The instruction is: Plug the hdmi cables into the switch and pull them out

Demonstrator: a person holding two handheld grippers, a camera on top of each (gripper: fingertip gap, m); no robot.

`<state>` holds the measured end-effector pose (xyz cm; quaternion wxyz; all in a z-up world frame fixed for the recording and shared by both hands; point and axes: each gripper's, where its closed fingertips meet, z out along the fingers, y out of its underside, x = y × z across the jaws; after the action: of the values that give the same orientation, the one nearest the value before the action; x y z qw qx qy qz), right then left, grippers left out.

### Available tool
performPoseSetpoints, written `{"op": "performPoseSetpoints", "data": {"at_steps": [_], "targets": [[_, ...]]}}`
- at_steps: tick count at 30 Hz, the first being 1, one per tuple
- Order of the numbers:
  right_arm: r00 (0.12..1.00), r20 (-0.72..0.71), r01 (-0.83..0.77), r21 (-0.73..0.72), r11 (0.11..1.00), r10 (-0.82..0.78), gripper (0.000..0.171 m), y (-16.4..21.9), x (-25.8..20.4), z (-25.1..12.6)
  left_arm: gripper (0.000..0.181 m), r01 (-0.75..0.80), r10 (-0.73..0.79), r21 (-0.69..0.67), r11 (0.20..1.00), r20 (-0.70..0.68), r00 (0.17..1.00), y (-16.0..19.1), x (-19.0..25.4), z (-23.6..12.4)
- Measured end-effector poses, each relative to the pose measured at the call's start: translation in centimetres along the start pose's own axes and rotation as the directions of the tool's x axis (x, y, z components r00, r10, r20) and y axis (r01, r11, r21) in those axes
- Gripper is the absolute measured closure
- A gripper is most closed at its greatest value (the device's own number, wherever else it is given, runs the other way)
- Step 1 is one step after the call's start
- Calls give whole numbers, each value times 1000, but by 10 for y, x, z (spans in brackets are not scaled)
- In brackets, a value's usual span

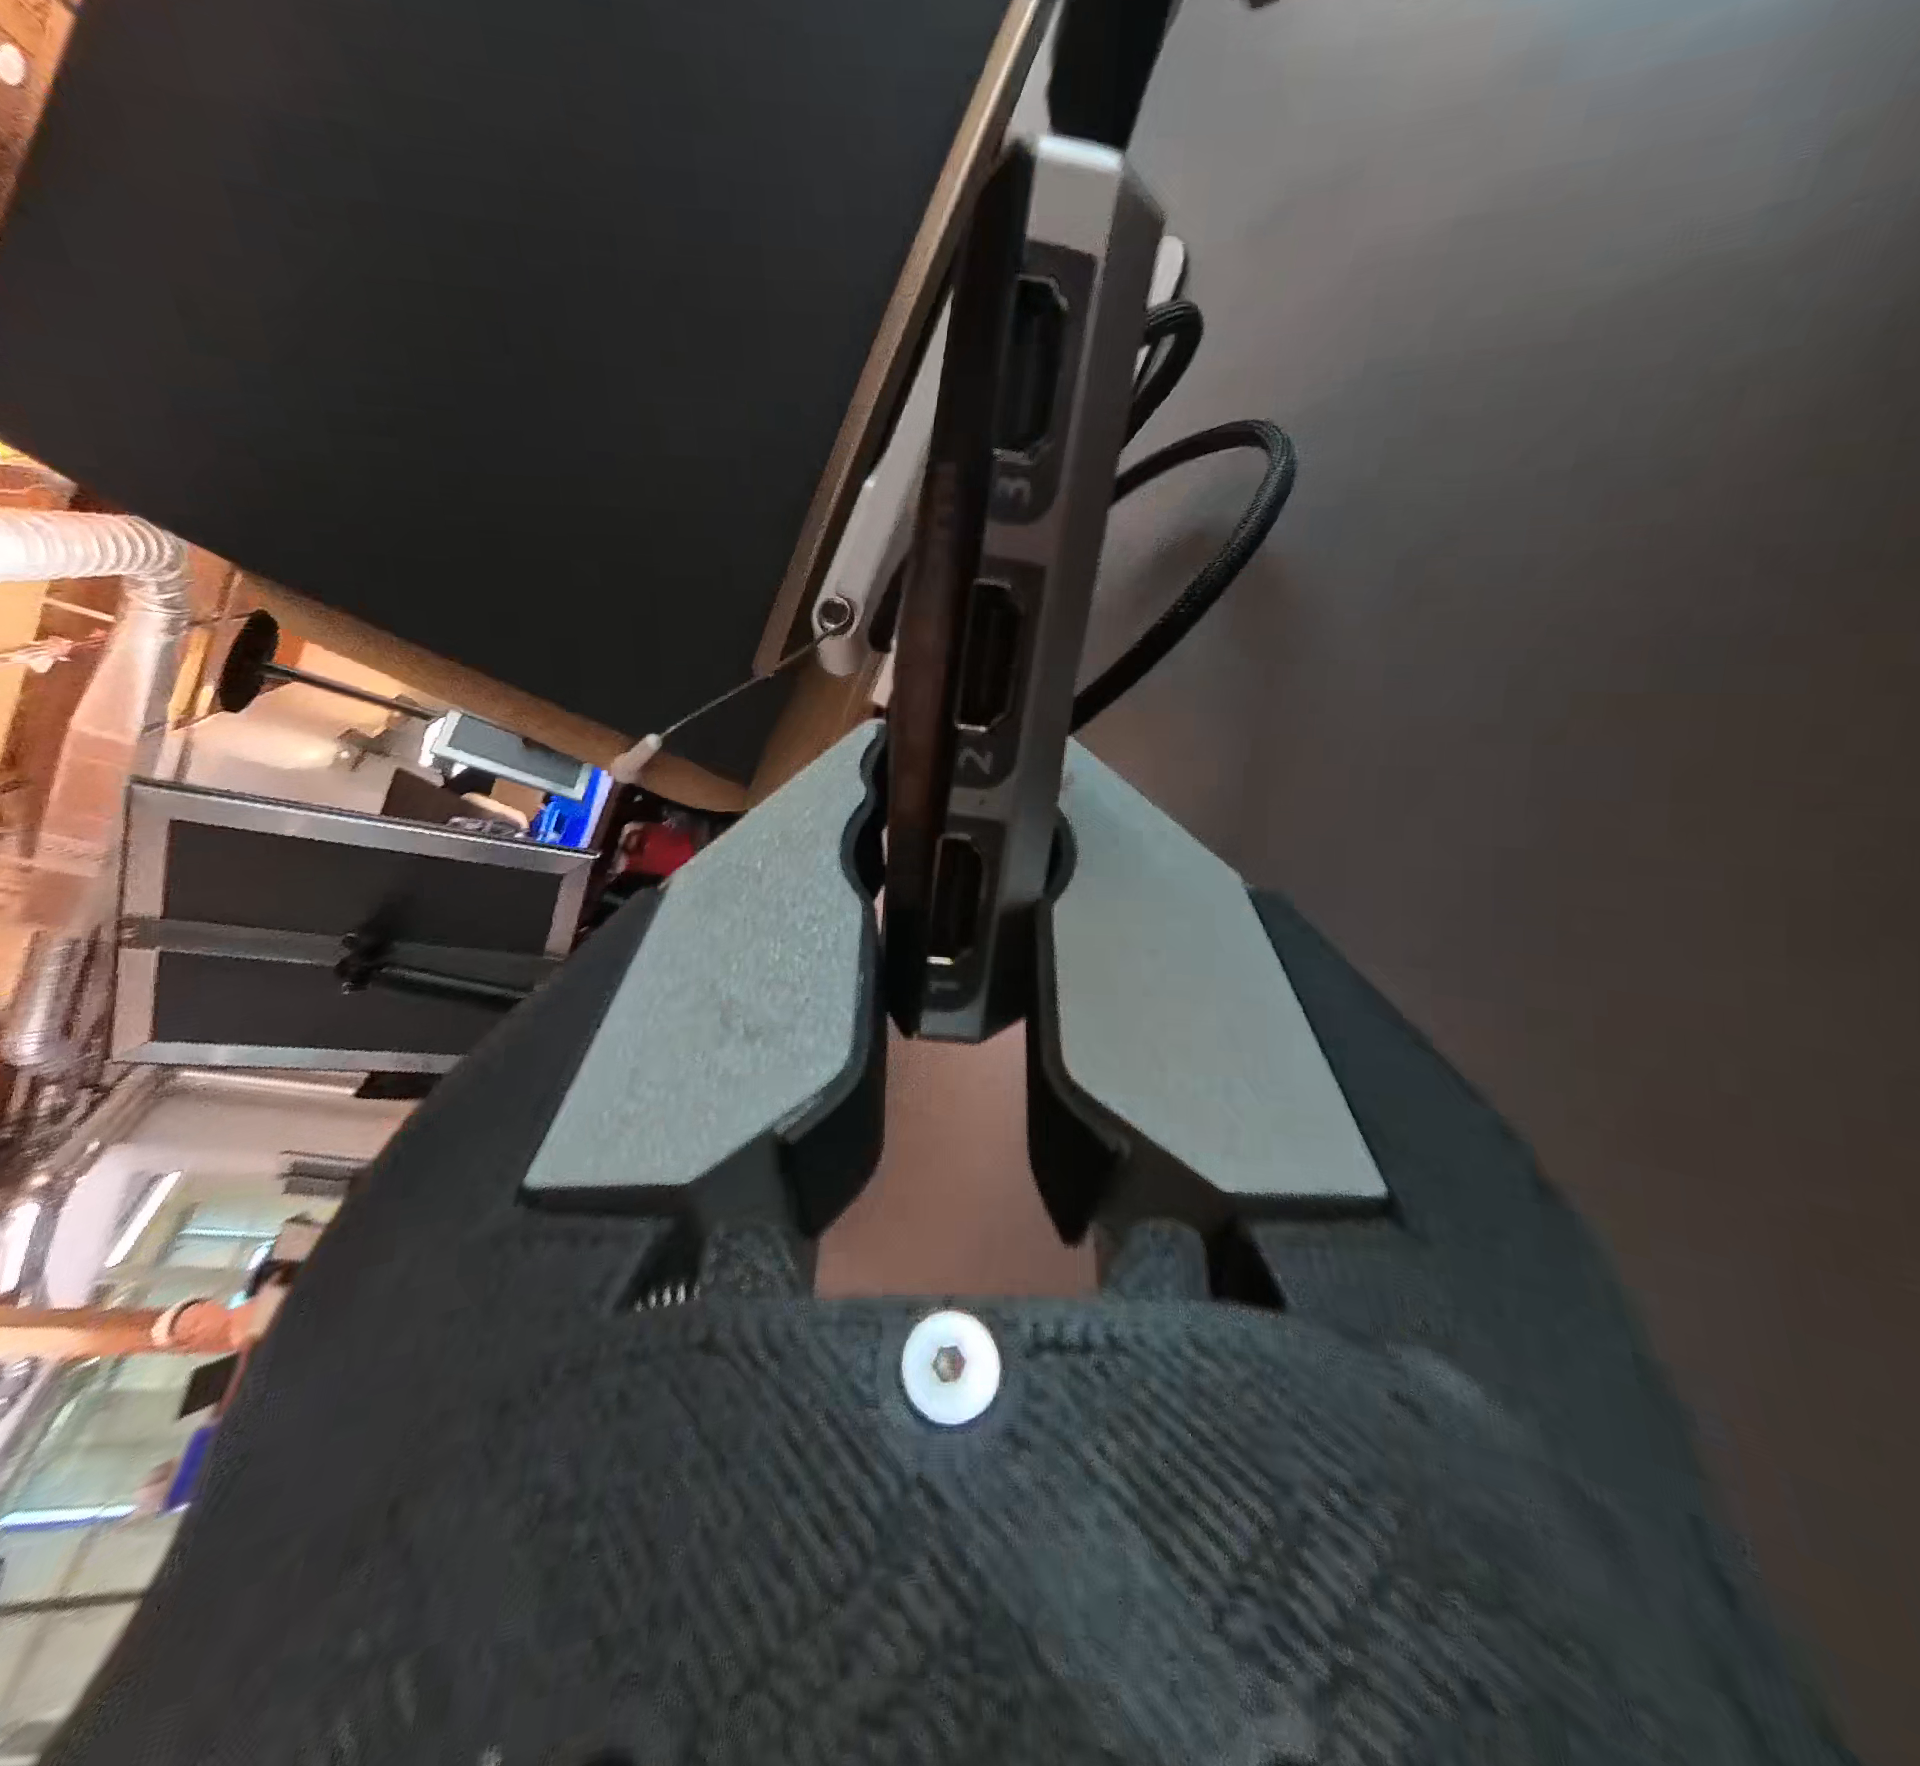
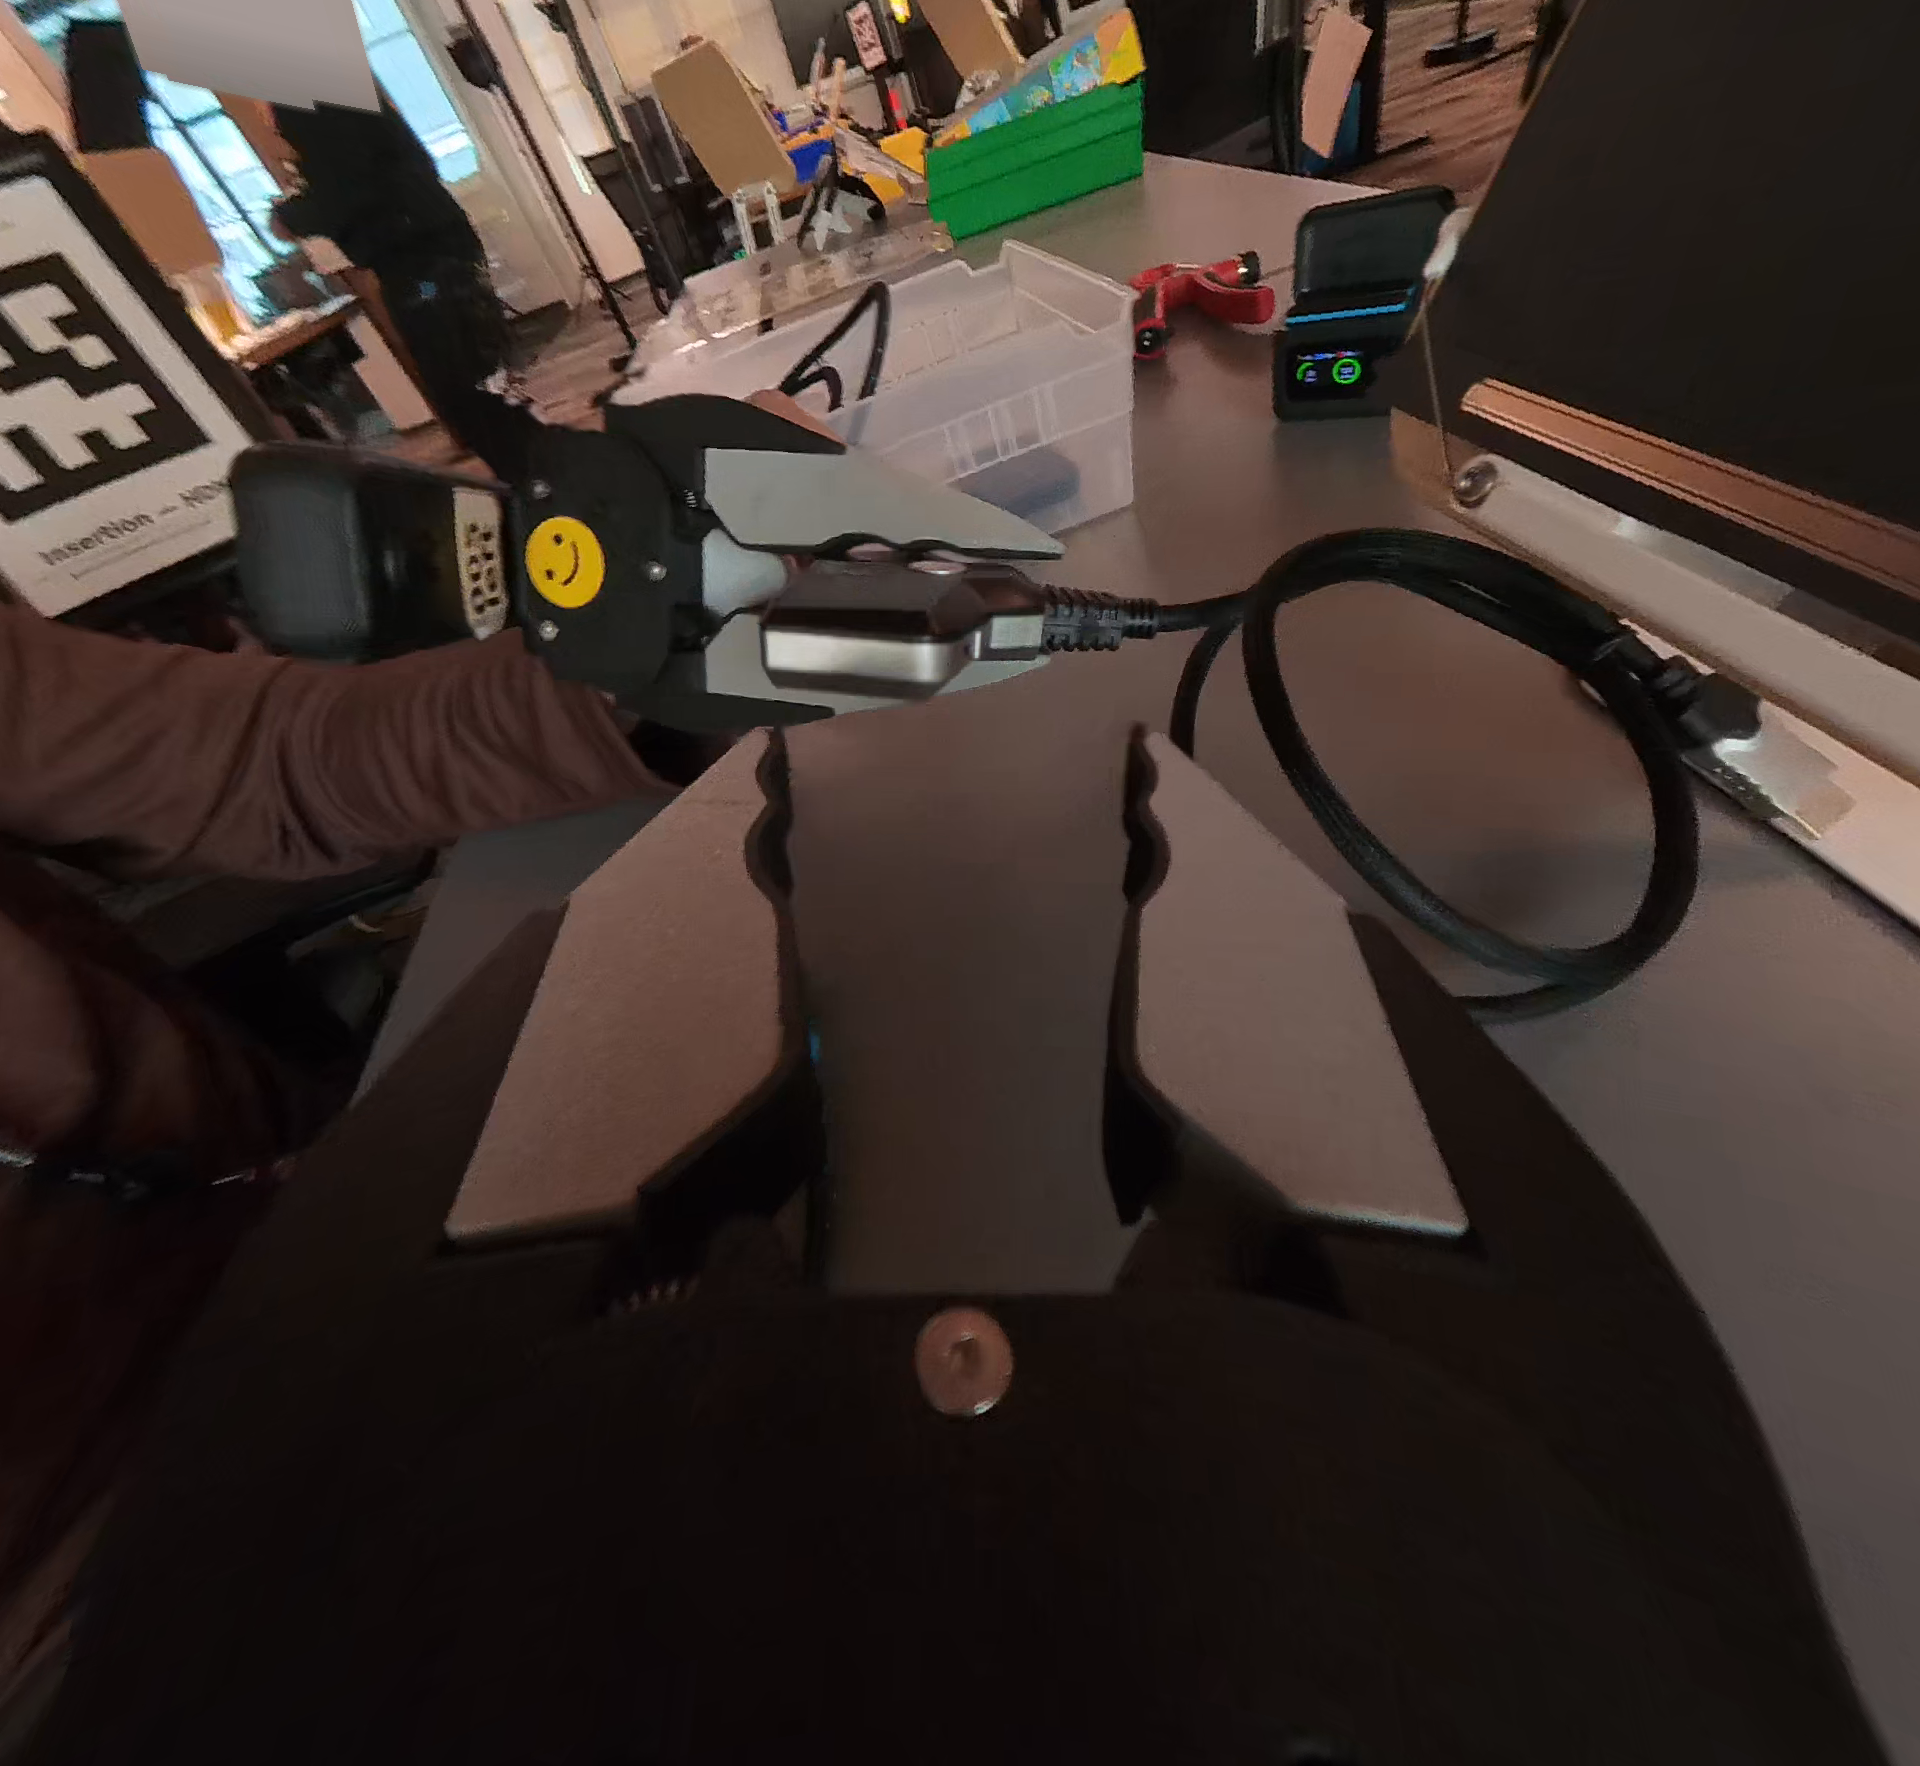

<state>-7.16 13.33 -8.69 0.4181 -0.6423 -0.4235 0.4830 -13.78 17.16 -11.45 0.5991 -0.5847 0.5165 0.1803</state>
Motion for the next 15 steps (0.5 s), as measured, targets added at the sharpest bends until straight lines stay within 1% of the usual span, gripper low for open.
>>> {"op": "performPoseSetpoints", "data": {"at_steps": [1,4,5,7,8,9,11,13,15], "targets": [[1000,-9,6,0,1000,-6,105,-1,-2,5,157,-13,13,-15,1000,7,1000,2,0,1],[1000,-9,27,2,1000,-27,98,-4,-13,18,158,-36,36,-31,999,5,999,2,4,3],[999,-35,36,-10,999,-36,98,-4,-13,22,158,-45,45,-26,999,4,999,1,5,3],[988,-134,70,-41,997,-75,108,-2,-3,25,158,-55,55,-10,998,8,998,-3,6,2],[982,-168,82,-43,996,-88,100,-2,2,23,158,-55,55,-2,998,10,998,-5,6,1],[981,-176,71,-38,997,-77,96,-3,5,21,158,-52,52,10,999,10,999,-7,6,1],[989,-149,24,-16,1000,-27,94,-4,6,18,158,-46,45,54,998,15,999,-16,6,-2],[991,-136,4,-10,1000,-5,95,-4,7,15,159,-53,51,101,993,18,999,-26,8,-7],[986,-163,17,-19,1000,-20,97,-3,11,12,159,-71,69,165,984,20,997,-37,10,-12]]}}
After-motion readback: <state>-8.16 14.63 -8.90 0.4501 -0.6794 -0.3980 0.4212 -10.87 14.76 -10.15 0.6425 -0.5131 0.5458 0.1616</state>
